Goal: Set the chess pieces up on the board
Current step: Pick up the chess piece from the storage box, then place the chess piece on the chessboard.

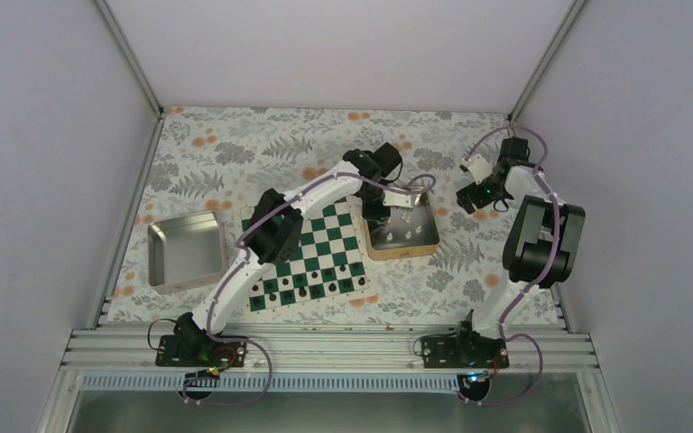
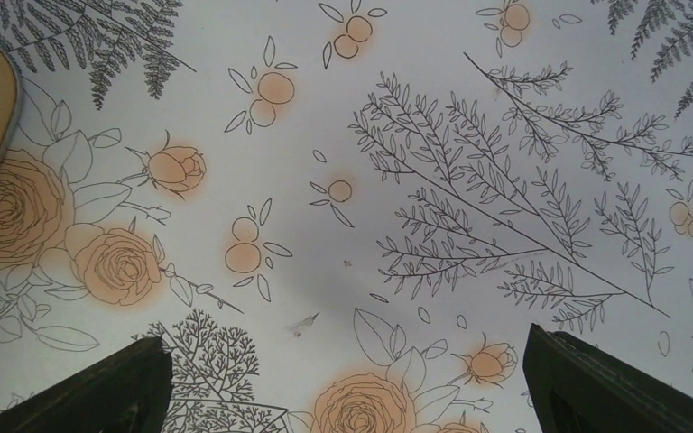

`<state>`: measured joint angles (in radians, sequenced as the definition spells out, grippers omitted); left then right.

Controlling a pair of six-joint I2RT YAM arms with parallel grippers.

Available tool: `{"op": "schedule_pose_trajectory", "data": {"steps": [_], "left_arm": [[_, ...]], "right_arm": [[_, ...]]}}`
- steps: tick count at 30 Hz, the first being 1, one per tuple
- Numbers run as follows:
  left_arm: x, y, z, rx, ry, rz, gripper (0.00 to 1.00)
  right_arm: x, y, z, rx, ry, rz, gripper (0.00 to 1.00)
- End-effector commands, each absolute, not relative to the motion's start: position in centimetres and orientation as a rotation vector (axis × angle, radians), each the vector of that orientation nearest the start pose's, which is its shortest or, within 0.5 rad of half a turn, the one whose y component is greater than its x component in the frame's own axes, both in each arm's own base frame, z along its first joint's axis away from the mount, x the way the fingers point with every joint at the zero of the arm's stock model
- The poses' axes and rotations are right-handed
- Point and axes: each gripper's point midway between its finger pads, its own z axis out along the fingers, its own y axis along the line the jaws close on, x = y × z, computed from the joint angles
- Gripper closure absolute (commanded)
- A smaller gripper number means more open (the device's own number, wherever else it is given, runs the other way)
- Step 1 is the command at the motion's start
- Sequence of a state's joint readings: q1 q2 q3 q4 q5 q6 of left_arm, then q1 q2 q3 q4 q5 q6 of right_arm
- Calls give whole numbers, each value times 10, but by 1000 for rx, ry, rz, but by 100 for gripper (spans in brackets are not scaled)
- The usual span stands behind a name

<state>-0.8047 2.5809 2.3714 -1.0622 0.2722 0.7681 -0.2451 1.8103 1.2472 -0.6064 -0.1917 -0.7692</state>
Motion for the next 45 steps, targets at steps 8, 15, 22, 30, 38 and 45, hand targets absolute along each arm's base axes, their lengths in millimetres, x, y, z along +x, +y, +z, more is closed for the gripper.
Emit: {"op": "schedule_pose_trajectory", "data": {"steps": [8, 15, 22, 30, 38, 45], "left_arm": [[360, -444, 43, -2499, -2328, 463, 81], [361, -445, 46, -2513, -2327, 453, 92], [363, -452, 67, -2564, -2342, 425, 94], [359, -445, 113, -2603, -2381, 352, 94], [357, -381, 128, -2492, -2525, 172, 94], [360, -301, 139, -2275, -2780, 105, 94]], "right_arm": [[409, -72, 57, -758, 2606, -11, 0], [409, -72, 58, -760, 2606, -10, 0], [409, -72, 60, -760, 2602, -12, 0], [408, -71, 62, -761, 2602, -9, 0], [409, -70, 67, -763, 2590, -11, 0], [408, -71, 69, -760, 2593, -11, 0]]}}
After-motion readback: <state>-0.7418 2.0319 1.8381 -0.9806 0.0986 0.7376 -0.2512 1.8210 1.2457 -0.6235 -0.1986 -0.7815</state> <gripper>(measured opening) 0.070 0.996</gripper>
